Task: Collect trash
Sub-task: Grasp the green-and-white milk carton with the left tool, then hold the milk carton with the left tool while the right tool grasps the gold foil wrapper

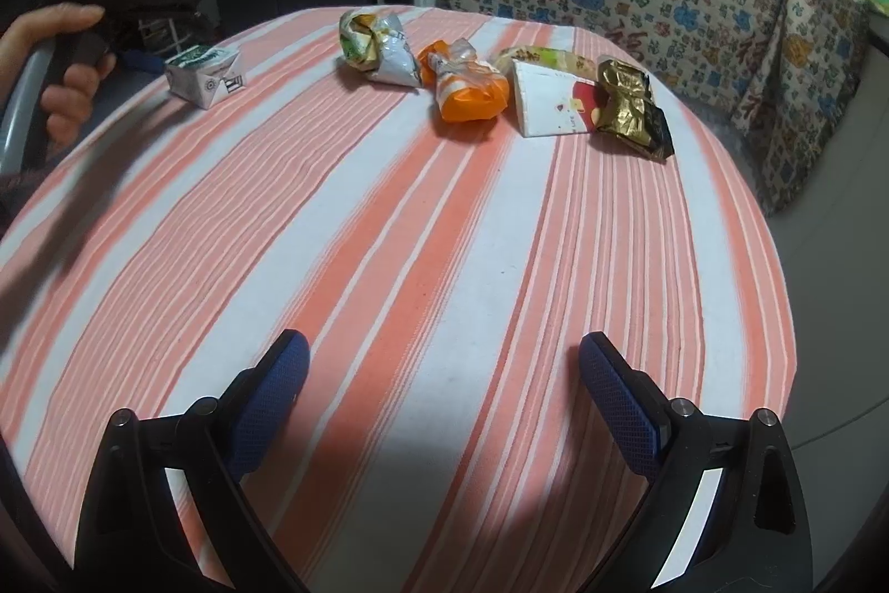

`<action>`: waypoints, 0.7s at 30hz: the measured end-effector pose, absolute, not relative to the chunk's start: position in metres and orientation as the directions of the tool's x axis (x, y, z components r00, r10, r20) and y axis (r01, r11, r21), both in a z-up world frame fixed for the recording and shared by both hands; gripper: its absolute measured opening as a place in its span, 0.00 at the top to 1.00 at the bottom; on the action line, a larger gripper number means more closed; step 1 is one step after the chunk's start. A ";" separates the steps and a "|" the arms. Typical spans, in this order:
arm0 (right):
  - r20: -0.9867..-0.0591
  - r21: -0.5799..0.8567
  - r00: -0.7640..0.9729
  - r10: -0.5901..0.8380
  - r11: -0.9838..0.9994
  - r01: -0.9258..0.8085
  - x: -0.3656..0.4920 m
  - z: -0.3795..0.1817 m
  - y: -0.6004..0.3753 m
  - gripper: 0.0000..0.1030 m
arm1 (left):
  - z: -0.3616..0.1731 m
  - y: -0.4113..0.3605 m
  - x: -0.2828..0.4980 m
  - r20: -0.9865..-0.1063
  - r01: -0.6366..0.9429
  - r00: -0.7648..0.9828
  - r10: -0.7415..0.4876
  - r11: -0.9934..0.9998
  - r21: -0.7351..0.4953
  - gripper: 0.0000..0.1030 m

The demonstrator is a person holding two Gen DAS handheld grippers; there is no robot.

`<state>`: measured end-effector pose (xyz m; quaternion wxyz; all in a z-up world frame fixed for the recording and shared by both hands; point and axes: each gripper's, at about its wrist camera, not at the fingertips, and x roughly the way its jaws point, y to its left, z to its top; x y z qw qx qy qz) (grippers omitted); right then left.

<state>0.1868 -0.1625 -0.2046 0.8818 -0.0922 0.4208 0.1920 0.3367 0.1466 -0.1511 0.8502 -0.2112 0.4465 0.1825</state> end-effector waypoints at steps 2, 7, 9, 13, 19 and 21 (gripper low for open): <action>-0.776 -0.001 0.573 0.262 0.910 -0.416 0.186 -0.204 -0.163 0.05 | -0.162 0.143 0.346 -0.866 -0.537 0.483 0.131 0.825 -0.175 0.35; -0.777 0.001 0.570 0.267 0.906 -0.423 0.186 -0.204 -0.163 0.05 | -0.190 0.131 0.344 -0.903 -0.600 0.413 0.117 0.781 -0.173 0.35; -0.776 0.001 0.571 0.267 0.906 -0.423 0.185 -0.204 -0.163 0.05 | -0.192 0.128 0.334 -0.891 -0.586 0.434 0.130 0.792 -0.169 0.45; -0.777 0.007 0.568 0.272 0.906 -0.424 0.185 -0.204 -0.164 0.05 | -0.188 0.119 0.304 -0.860 -0.456 0.493 0.129 0.881 -0.129 0.51; -0.789 0.018 0.552 0.270 0.908 -0.419 0.188 -0.206 -0.164 0.04 | -0.191 0.086 0.238 -0.825 -0.025 0.553 -0.116 0.988 -0.155 0.51; -0.793 0.018 0.549 0.266 0.910 -0.415 0.188 -0.207 -0.164 0.03 | -0.193 0.076 0.221 -0.821 0.083 0.545 -0.170 0.985 -0.149 0.49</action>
